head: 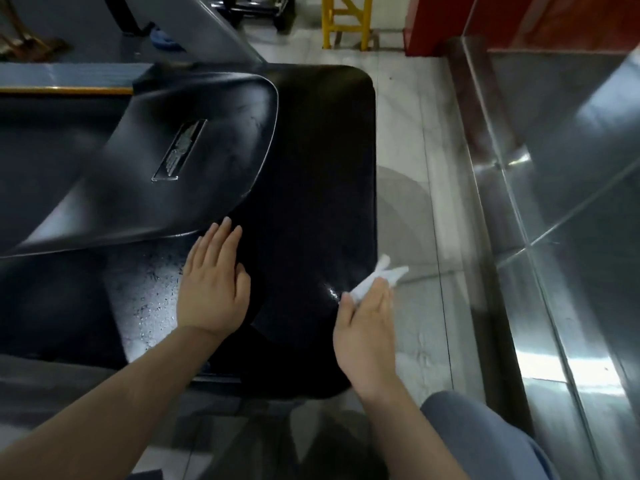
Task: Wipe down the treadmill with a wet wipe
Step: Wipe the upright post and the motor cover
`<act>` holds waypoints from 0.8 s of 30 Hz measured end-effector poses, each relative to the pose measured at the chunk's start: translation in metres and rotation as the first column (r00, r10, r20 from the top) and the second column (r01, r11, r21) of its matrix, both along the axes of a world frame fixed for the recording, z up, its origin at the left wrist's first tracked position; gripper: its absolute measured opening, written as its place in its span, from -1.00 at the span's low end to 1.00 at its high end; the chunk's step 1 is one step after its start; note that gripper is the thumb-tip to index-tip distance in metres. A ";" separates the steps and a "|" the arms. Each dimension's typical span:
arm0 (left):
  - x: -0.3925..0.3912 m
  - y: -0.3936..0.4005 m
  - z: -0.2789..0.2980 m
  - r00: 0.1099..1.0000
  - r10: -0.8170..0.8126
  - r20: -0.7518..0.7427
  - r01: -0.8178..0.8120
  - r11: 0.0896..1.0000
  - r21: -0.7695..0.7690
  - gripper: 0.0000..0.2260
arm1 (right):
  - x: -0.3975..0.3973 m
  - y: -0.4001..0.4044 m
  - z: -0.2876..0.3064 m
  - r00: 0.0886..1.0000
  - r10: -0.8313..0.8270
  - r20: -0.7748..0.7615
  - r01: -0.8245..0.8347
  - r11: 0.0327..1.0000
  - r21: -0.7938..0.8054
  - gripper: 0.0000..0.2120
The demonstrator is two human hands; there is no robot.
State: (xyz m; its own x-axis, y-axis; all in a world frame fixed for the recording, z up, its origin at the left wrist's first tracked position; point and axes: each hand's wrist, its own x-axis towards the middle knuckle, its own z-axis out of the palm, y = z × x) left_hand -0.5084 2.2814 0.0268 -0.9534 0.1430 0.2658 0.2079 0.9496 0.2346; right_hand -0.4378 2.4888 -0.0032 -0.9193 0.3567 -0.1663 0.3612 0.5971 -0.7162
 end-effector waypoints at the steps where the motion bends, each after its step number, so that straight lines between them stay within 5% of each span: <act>1: 0.000 0.000 0.000 1.000 0.003 0.004 -0.003 1.000 0.002 -0.45 | -0.013 -0.001 0.001 0.999 0.029 -0.024 -0.026 0.994 0.106 -0.32; 4: 0.000 -0.001 -0.002 1.000 0.004 0.000 -0.004 1.000 0.011 -0.45 | -0.062 -0.002 0.012 0.959 0.283 -0.023 -0.254 0.891 0.376 -0.30; 8: -0.001 -0.002 -0.003 1.000 -0.015 -0.018 0.016 1.000 0.016 -0.45 | -0.145 -0.028 0.036 0.691 0.723 -0.024 -0.642 0.628 0.441 -0.38; 10: -0.001 -0.003 -0.003 1.000 -0.017 -0.021 0.017 1.000 0.020 -0.45 | -0.179 -0.027 0.041 0.718 0.696 -0.011 -0.633 0.660 0.405 -0.36; 14: -0.001 -0.003 -0.003 1.000 -0.023 0.000 0.023 0.999 0.028 -0.45 | -0.163 0.022 0.017 0.948 0.309 0.081 -0.319 0.909 0.268 -0.35; 17: -0.002 -0.004 -0.003 1.000 -0.027 -0.009 0.027 0.999 0.032 -0.45 | -0.138 0.007 0.016 0.937 0.348 0.035 -0.339 0.880 0.333 -0.36; 21: -0.003 -0.005 -0.001 0.998 -0.061 0.007 0.061 0.998 -0.005 -0.43 | -0.192 -0.048 0.038 0.729 0.682 -0.057 -0.594 0.672 0.442 -0.37; 24: -0.004 -0.005 0.003 0.978 -0.206 0.022 0.207 0.973 -0.099 -0.41 | -0.229 -0.028 0.036 0.830 0.550 -0.086 -0.475 0.780 0.408 -0.36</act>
